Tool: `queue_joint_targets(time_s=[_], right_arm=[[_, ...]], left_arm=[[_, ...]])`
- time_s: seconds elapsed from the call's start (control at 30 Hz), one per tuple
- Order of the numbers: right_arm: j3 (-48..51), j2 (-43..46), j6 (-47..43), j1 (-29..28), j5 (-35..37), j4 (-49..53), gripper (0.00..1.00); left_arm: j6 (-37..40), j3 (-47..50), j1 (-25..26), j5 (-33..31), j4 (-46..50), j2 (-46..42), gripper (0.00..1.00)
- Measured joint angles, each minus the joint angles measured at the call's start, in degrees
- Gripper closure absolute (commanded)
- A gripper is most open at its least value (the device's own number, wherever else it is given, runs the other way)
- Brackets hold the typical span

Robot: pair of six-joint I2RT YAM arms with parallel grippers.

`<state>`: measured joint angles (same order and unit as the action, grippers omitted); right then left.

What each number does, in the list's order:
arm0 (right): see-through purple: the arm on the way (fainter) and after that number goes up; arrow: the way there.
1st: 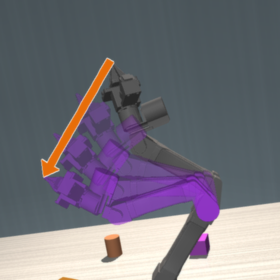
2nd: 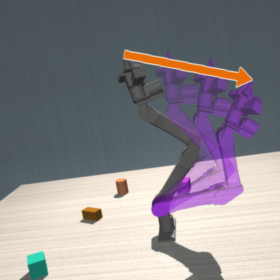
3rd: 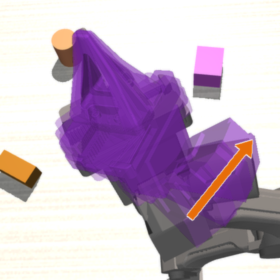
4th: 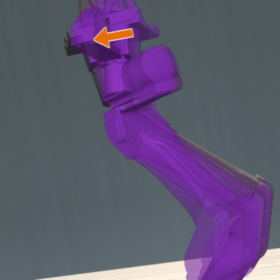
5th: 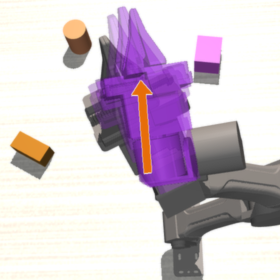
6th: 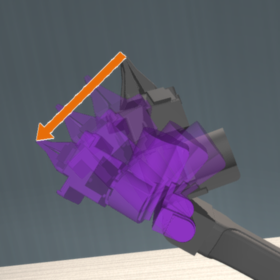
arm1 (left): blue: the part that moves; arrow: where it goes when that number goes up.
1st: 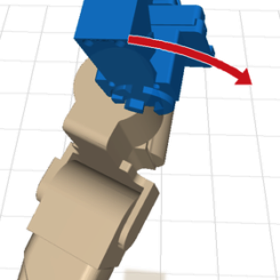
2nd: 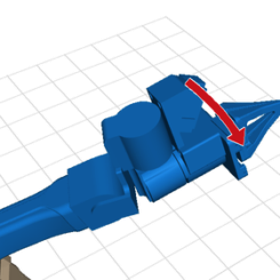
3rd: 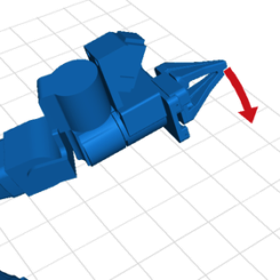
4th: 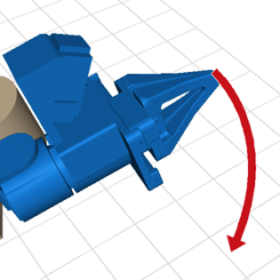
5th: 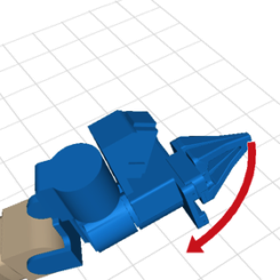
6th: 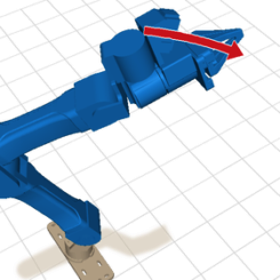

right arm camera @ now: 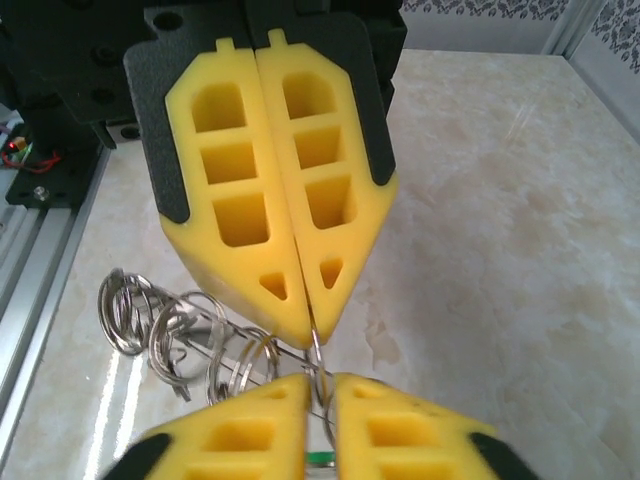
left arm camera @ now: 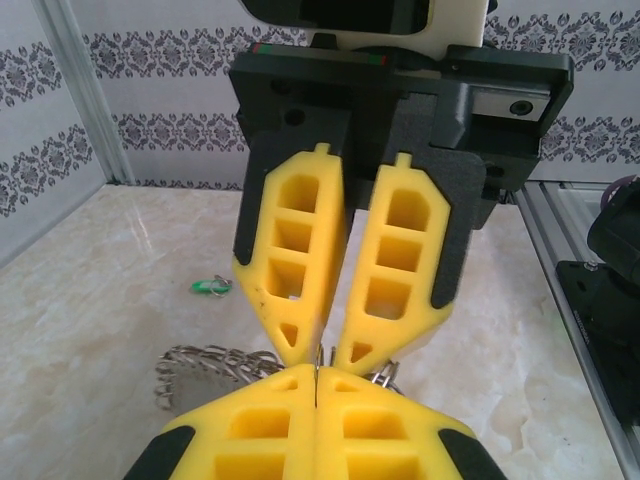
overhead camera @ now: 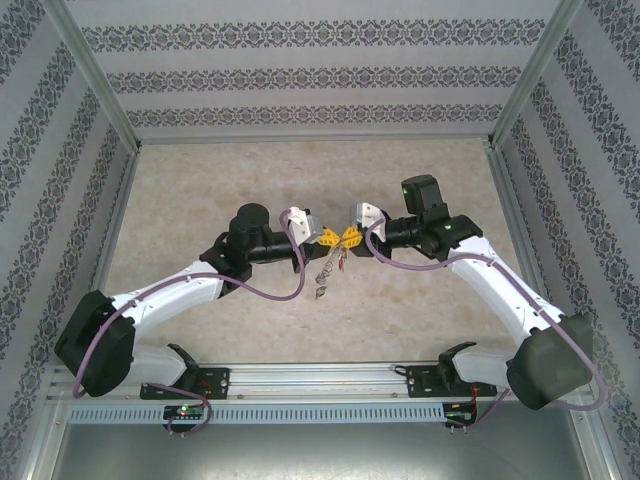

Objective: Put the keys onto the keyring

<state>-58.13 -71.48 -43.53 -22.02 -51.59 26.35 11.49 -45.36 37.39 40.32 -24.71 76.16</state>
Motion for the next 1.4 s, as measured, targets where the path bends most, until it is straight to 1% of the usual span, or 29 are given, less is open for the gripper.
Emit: queue_joint_targets(time_s=[0.03, 0.17, 0.27, 0.43, 0.47, 0.5, 0.6, 0.7, 0.73, 0.87, 1.0, 1.1, 1.23, 1.33, 1.4], right_arm=[[-0.11, -0.07, 0.02, 0.0, -0.04, 0.07, 1.0], [-0.55, -0.57, 0.02, 0.04, -0.11, 0.76, 1.0], [-0.57, -0.57, -0.26, 0.02, 0.17, 1.18, 1.0], [-0.57, -0.5, -2.36, 0.0, 1.99, 3.96, 1.0], [-0.57, -0.46, -2.86, 0.0, 2.34, 4.57, 1.0], [-0.57, -0.35, -3.45, 0.0, 2.73, 5.33, 1.0], [-0.7, -0.17, -4.96, 0.0, 3.15, 7.87, 1.0], [-1.07, -0.17, -6.19, -0.31, 3.39, 9.49, 1.0], [-1.22, -0.17, -6.54, -0.76, 3.61, 9.7, 1.0], [-1.88, -0.17, -7.72, -2.64, 4.31, 10.6, 1.0], [-2.47, -0.26, -7.91, -3.39, 5.14, 10.78, 1.0], [-2.93, -0.37, -7.87, -3.65, 5.62, 10.78, 1.0], [-3.32, -0.7, -7.65, -3.65, 5.77, 10.75, 1.0], [-3.32, -0.87, -7.43, -3.65, 5.75, 10.78, 1.0], [-3.34, -0.96, -7.41, -3.65, 5.75, 10.78, 1.0]], left_arm=[[0.02, 0.0, 0.0, 0.0, 0.0, 0.0, 1.0], [0.02, 0.0, -0.04, -0.09, 0.09, 0.02, 1.0], [0.09, -0.02, -0.04, -0.28, 0.55, 0.02, 0.85], [1.75, 0.15, -0.37, -0.83, 1.14, -0.55, 0.46], [1.97, 0.39, -0.46, -0.87, 1.25, -0.96, 0.41], [2.29, 0.59, -0.72, -0.83, 1.53, -1.44, 0.4], [3.82, 0.57, -1.33, 0.22, 4.0, -2.58, 0.41], [6.32, -1.33, -1.77, 2.71, 9.79, -2.23, 0.53], [7.26, -2.34, -1.81, 3.5, 11.63, -1.86, 0.55], [9.92, -5.68, -1.9, 5.6, 16.65, -0.48, 0.55], [12.7, -8.11, -1.95, 7.21, 21.11, 0.39, 0.74], [15.21, -10.95, -2.16, 9.33, 25.77, 1.9, 0.81], [17.77, -14.12, -2.25, 11.19, 30.86, 4.02, 0.84], [18.49, -14.97, -2.27, 11.72, 32.94, 4.72, 0.84], [18.8, -15.52, -2.27, 11.8, 34.07, 5.16, 0.88]])
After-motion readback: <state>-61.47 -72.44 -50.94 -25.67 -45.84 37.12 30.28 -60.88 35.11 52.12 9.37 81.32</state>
